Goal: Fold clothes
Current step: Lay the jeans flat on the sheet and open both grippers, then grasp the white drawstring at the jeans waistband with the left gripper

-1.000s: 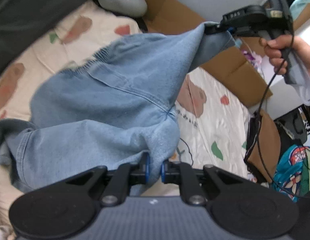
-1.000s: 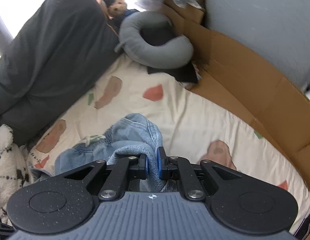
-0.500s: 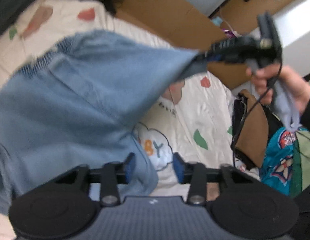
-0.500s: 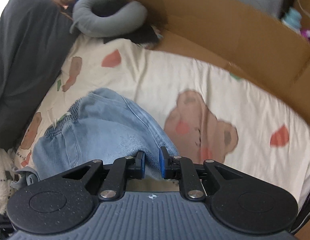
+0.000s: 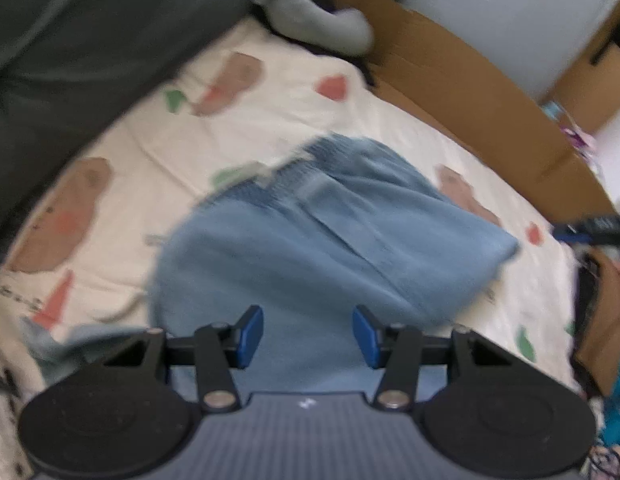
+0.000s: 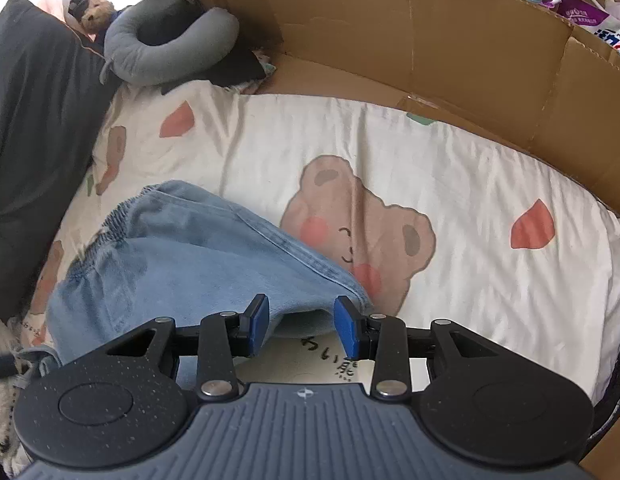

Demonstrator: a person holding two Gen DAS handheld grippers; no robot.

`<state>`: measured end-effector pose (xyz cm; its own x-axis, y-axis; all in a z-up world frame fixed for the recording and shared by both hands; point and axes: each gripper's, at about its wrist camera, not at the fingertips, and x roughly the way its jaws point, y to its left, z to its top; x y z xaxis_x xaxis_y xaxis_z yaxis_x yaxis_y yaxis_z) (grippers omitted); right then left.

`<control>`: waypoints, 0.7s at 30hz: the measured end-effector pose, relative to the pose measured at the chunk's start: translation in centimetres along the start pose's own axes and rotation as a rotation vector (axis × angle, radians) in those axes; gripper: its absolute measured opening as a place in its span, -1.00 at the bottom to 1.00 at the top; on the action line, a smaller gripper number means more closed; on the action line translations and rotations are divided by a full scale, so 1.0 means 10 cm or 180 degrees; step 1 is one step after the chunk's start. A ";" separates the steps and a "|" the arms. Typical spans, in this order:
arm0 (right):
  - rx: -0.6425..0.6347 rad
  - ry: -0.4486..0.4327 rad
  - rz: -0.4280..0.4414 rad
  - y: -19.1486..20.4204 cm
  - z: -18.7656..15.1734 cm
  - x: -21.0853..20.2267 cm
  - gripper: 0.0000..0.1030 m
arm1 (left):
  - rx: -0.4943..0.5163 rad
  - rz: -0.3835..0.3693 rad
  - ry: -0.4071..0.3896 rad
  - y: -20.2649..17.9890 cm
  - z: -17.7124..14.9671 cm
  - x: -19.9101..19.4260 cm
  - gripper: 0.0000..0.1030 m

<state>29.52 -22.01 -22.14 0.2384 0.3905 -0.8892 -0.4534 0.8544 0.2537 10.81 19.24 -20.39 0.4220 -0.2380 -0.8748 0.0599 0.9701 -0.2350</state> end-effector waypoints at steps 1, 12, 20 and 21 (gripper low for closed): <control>0.0011 -0.0002 0.0002 -0.02 -0.01 0.02 -0.17 | 0.0004 0.0055 -0.0036 0.04 0.03 0.04 0.02; 0.0422 0.0022 0.0180 -0.22 -0.36 0.20 -0.17 | 0.0378 0.0487 -0.0189 0.39 0.41 0.52 0.01; 0.0491 0.0064 0.0225 -0.22 -0.48 0.29 -0.17 | 0.0636 0.0591 -0.0184 0.52 0.59 0.99 -0.02; 0.0484 0.0069 0.0232 -0.21 -0.48 0.31 -0.17 | 0.0586 0.0561 -0.0194 0.56 0.59 1.06 -0.03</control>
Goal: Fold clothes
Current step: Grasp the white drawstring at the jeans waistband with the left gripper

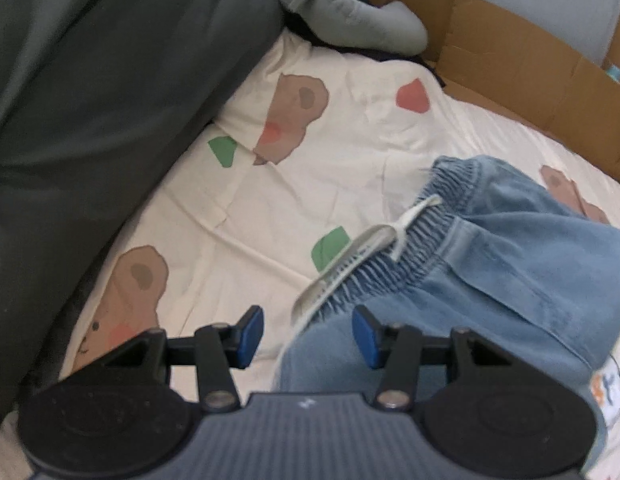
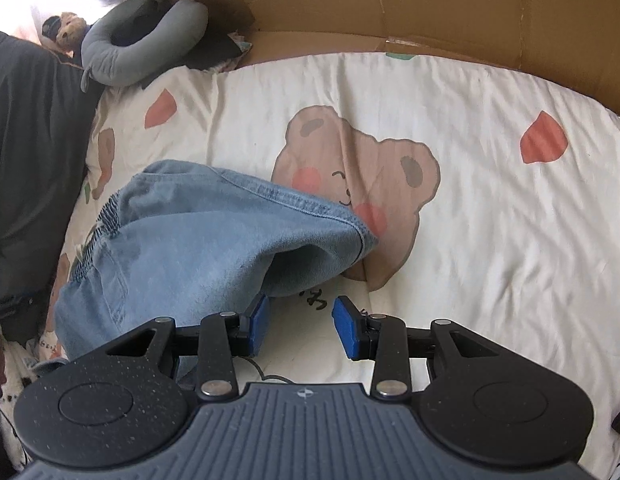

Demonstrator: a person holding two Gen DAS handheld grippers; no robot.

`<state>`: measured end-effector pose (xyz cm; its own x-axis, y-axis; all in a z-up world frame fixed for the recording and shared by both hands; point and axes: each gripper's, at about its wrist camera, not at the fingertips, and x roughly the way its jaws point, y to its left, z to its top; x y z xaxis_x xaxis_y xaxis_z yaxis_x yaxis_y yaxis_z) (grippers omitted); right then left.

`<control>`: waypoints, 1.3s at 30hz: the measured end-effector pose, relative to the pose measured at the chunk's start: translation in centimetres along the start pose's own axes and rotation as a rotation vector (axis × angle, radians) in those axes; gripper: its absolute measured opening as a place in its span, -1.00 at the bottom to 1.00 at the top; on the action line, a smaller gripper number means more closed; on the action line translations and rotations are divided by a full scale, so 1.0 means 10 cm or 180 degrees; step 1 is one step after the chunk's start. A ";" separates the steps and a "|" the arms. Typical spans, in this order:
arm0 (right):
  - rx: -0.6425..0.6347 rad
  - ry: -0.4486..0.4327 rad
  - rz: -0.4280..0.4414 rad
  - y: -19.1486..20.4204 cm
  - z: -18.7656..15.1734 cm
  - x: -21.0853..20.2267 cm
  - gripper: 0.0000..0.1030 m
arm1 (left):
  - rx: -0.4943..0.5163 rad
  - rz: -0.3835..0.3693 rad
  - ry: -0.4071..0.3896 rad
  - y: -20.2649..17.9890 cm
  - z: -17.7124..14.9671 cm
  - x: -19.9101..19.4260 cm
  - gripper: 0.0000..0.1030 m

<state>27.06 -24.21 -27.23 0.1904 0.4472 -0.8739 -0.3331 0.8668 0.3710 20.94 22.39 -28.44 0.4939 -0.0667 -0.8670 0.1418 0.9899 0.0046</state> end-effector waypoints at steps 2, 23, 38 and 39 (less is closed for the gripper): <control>-0.0014 0.0019 0.0008 0.02 -0.01 0.03 -0.17 | -0.0072 -0.0029 0.0012 0.03 -0.01 0.12 -0.08; 0.0105 0.0208 -0.0044 -0.05 -0.11 0.27 -0.17 | 0.0407 -0.0078 0.0222 0.05 0.15 0.63 -0.88; 0.0134 0.0243 -0.0065 -0.09 -0.15 0.31 -0.16 | 0.0956 -0.0267 0.0178 -0.01 0.17 0.43 -0.11; 0.0132 0.0247 -0.0068 -0.09 -0.15 0.31 -0.16 | 0.0975 -0.0252 0.0220 -0.01 0.17 0.49 -0.20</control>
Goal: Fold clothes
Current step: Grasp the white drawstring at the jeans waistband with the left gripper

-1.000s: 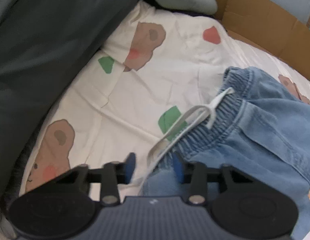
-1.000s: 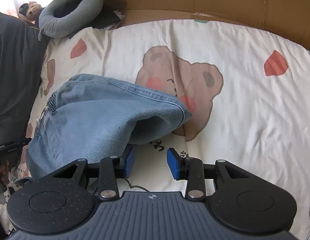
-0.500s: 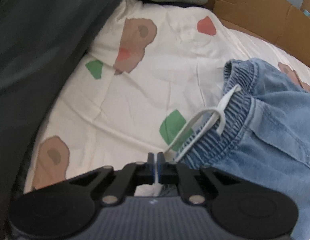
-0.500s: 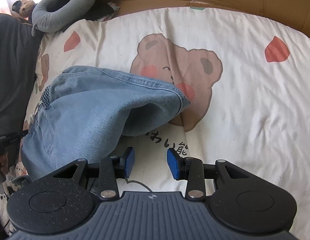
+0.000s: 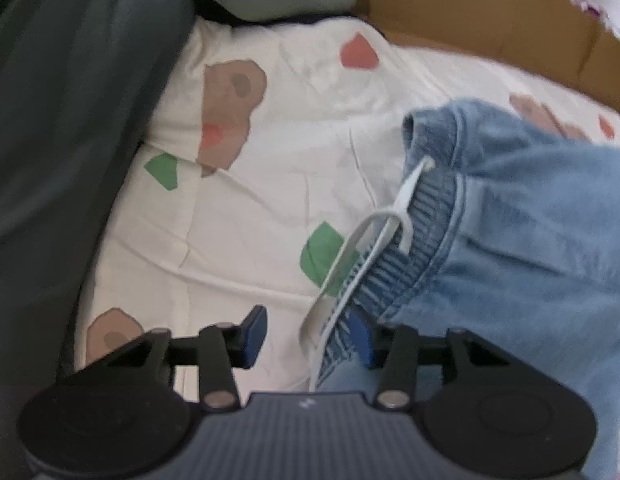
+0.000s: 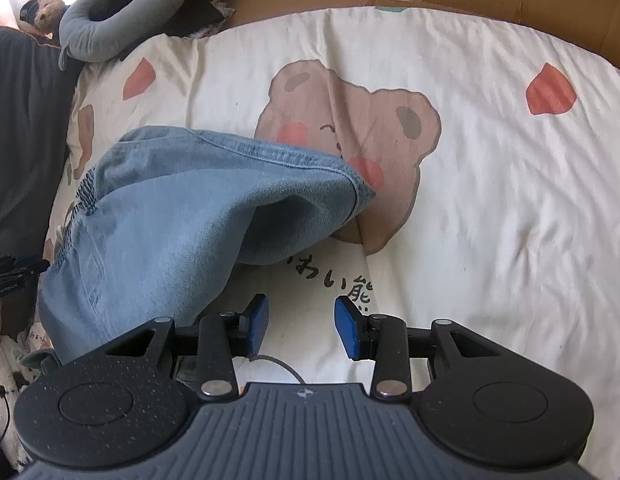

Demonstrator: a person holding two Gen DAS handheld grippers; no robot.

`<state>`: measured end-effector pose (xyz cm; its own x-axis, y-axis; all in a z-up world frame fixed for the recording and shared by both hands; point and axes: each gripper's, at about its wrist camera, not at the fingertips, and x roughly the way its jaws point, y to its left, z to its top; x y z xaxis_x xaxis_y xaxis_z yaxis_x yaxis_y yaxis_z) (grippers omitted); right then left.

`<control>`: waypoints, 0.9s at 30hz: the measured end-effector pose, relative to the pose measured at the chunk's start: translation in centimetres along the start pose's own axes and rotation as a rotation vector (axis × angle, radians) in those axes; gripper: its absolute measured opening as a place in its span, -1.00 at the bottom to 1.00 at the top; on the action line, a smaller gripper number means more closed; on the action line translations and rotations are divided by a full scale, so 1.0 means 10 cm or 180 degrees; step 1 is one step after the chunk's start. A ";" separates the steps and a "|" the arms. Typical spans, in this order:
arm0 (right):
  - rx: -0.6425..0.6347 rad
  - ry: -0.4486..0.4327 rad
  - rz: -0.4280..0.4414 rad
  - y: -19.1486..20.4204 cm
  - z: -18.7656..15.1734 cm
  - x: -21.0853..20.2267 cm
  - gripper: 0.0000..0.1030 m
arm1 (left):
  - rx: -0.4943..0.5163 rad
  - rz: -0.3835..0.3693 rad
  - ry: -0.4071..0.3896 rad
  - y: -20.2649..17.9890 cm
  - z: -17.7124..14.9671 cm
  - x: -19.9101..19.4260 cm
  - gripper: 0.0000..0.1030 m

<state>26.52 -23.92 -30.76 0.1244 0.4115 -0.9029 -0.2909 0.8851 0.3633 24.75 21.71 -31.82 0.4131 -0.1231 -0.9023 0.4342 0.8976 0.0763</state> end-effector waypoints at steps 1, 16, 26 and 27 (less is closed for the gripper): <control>-0.0001 0.0004 -0.0003 0.00 -0.01 0.01 -0.16 | 0.0011 0.0007 0.0043 0.01 0.00 0.05 -0.40; 0.0044 0.0069 -0.0051 -0.10 -0.03 0.12 -0.16 | 0.0095 -0.0188 0.0393 0.05 0.06 0.51 -0.58; 0.0036 0.0092 -0.0069 -0.12 -0.04 0.15 -0.16 | 0.0297 -0.0164 0.0483 0.03 0.03 0.52 0.05; 0.0048 0.0096 -0.0069 -0.13 -0.05 0.15 -0.16 | 0.0282 -0.0126 0.0481 0.04 0.02 0.53 0.03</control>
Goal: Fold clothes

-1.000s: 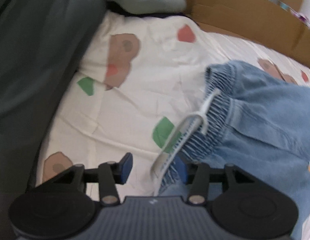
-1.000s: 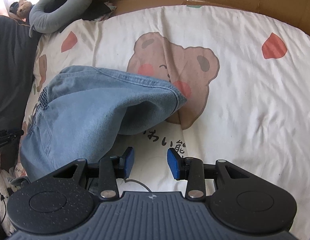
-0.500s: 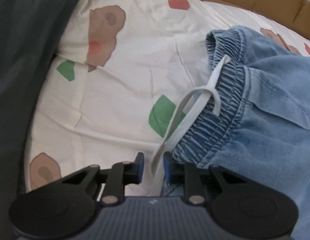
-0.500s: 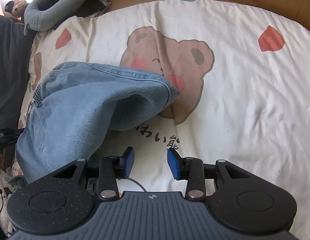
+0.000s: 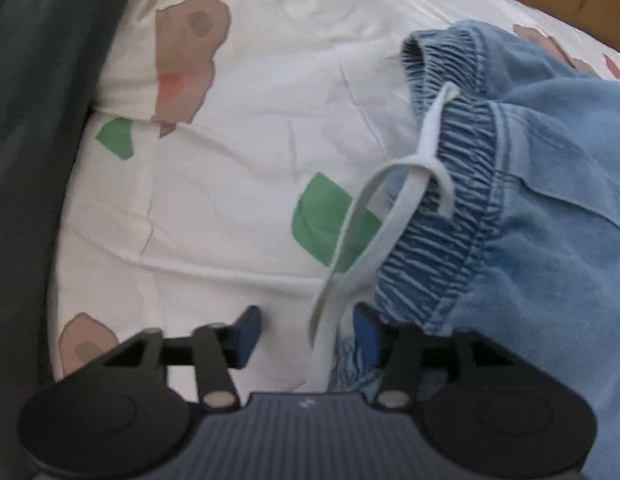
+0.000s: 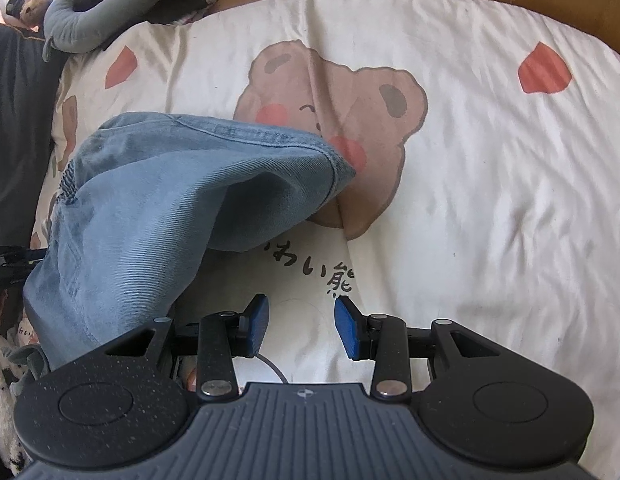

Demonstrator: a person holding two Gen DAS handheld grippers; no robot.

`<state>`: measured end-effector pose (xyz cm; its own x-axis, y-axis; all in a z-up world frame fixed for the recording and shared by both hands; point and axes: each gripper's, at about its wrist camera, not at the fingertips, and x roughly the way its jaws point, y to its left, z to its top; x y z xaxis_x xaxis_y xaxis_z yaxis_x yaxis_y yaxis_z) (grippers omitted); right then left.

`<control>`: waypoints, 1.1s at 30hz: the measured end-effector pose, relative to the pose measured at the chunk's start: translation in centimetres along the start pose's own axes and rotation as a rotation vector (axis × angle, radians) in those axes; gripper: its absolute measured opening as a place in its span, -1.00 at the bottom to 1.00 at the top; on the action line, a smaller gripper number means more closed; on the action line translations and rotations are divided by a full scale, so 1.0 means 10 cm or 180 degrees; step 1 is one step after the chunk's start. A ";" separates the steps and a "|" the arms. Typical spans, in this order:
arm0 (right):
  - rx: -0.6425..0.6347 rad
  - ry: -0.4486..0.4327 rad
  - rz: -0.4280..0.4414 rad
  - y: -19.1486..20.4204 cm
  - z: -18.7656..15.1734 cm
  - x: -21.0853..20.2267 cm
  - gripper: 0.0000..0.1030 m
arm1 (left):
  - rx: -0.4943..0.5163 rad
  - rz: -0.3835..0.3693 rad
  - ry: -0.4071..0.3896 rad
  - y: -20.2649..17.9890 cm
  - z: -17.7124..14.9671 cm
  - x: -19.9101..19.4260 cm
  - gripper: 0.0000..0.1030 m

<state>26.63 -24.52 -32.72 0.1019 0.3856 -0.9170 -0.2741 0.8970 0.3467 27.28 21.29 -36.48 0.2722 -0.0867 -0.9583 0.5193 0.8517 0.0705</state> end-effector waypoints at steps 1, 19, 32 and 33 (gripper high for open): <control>0.0001 0.0001 0.0003 0.00 0.00 0.00 -0.16 | -0.0036 -0.0033 -0.0007 0.00 -0.01 0.01 0.01; 0.0068 -0.0118 0.0125 0.00 0.03 -0.08 -0.16 | 0.0315 -0.0025 -0.0355 -0.06 0.13 -0.66 -0.96; 0.0116 -0.0423 0.0308 0.13 0.09 -0.36 -0.16 | 0.0185 -0.0370 -0.0583 -0.56 0.60 -1.35 -0.97; 0.0103 -0.0429 0.0316 0.15 0.08 -0.37 -0.16 | 0.0163 -0.0391 -0.0580 -0.63 0.60 -1.38 -0.97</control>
<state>26.64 -24.42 -28.61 0.2038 0.4961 -0.8440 -0.2586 0.8588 0.4423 25.13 13.99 -22.02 0.3439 -0.2839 -0.8951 0.5966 0.8021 -0.0252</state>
